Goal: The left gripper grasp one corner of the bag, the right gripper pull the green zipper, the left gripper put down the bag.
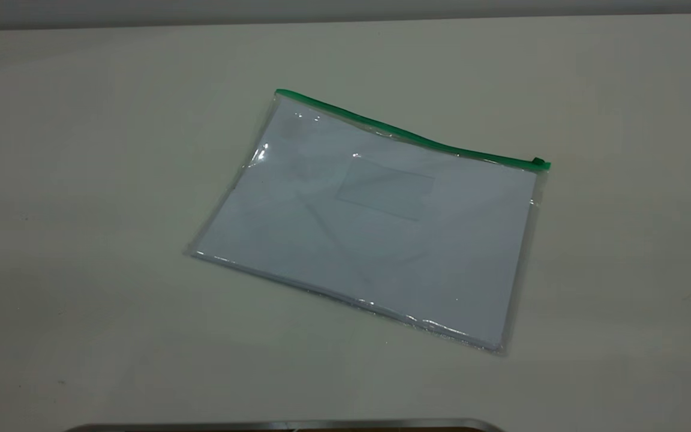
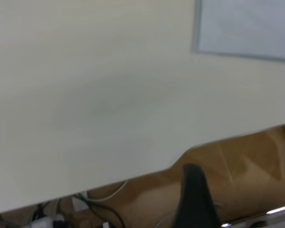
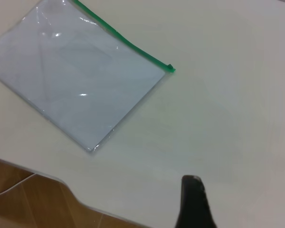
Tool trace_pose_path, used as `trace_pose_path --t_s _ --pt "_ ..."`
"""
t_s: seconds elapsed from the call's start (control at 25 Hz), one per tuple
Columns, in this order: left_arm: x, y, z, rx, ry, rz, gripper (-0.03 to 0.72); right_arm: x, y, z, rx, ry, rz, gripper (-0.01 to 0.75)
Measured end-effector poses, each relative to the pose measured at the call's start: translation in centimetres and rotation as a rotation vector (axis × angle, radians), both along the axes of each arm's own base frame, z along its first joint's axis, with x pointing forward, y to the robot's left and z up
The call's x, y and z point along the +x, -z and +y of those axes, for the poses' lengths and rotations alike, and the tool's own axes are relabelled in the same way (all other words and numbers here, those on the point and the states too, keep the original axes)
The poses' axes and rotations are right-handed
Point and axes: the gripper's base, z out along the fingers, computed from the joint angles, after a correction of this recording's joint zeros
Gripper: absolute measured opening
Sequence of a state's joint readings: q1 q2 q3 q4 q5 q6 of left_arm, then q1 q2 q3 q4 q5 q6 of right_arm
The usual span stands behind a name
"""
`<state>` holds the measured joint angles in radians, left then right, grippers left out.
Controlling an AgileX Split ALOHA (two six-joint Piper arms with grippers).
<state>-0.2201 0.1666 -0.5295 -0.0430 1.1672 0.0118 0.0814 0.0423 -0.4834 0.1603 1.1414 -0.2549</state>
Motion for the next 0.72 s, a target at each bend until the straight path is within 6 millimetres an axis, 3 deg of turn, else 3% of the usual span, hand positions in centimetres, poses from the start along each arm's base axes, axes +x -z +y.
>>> trace_pose_path --t_s 0.72 --pt "0.28 1.02 0.05 0.003 -0.015 -0.001 0.588 -0.02 -0.04 0.16 0.017 -0.010 -0.001 0.551"
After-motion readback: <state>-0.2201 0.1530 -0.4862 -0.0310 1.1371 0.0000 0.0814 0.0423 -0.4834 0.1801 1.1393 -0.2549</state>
